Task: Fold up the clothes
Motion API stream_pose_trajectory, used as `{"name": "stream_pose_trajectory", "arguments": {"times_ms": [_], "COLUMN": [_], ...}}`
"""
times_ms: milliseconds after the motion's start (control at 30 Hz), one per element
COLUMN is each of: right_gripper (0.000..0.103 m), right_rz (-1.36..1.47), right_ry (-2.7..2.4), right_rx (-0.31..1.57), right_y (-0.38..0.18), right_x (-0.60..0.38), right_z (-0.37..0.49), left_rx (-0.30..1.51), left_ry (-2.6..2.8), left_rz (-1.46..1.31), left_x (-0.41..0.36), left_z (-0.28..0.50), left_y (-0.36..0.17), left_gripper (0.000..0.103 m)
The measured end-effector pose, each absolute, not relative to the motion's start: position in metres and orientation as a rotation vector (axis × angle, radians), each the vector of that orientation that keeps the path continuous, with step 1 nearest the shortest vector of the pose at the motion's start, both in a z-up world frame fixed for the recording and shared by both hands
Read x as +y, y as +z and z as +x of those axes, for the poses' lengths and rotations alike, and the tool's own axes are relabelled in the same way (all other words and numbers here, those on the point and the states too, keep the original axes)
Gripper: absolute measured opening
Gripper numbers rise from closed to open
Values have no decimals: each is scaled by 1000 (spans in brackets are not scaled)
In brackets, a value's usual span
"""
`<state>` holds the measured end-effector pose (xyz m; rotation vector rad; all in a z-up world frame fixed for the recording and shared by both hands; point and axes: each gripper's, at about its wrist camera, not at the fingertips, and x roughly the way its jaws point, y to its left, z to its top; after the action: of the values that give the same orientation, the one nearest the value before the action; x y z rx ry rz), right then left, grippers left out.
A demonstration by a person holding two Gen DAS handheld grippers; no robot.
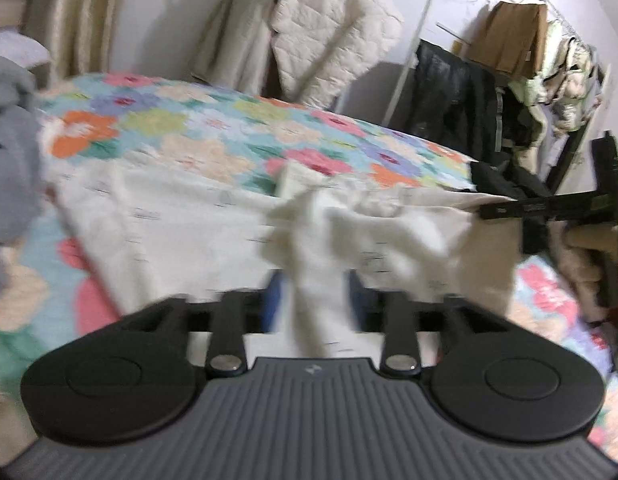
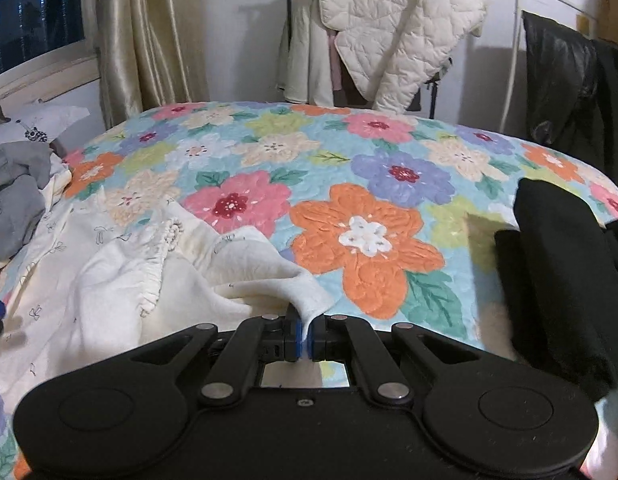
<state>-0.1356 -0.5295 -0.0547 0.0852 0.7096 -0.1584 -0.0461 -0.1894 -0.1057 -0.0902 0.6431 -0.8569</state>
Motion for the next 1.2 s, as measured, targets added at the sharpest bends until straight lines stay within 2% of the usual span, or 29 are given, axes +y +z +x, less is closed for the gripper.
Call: {"name": "stream_pose_trajectory", "arguments": {"times_ms": [67,133,233,267,300,333,367,467,600,833,1000,1100,1167,1200], "right_gripper": [3,3,3,3,3,3,3,3,3,2,2,8,19,21], "right_rz": [87,108,151,161,164,163,160,148,96,-39,-102,-33,21,49], "right_ry": [-144,-128,-109,-104,-103,-101,-99,-97,-102,-182,-348,-389,-391,-384], "right_rx": [708,703,694,698,704,712,718,708,671,545,508,604,649,649], "right_y": [-55,-56,-61,-64,-67,-70,-72,-73,-57,5,29,8,-7,-11], "right_x": [-532,-536,-543,-545,-547,-548,-549,-550,-546,-540,-560,-581,-588,-588], "right_z": [-135,-138,-144,-144,-144,-144,-143,-142,-136,-125,-124,-122,-126,-131], "left_rx": [665,684,751,762,765,762,756,718,524,374,334,389,460,490], "left_ry": [-858,-823,-798,-826,-856,-867,-868,-861,-824,-865,-880,-899,-930,-938], "left_rz": [-65,-21,34,39,38,30,18,-11,17,-147,-307,-312,-273,-250], "left_x": [-208,-228,-243,-246,-249,-247,-242,-227,-206,-167,-147,-155,-167,-174], "left_z": [-46,-45,-45,-44,-45,-44,-44,-44,-53,-70,-68,-62,-59,-58], "left_y": [-110,-118,-135,-138,-140,-140,-141,-136,-98,-45,-38,-49,-59,-64], "left_gripper": [87,99,100,91,78,32,4,4,4,4,2,2,3,3]}}
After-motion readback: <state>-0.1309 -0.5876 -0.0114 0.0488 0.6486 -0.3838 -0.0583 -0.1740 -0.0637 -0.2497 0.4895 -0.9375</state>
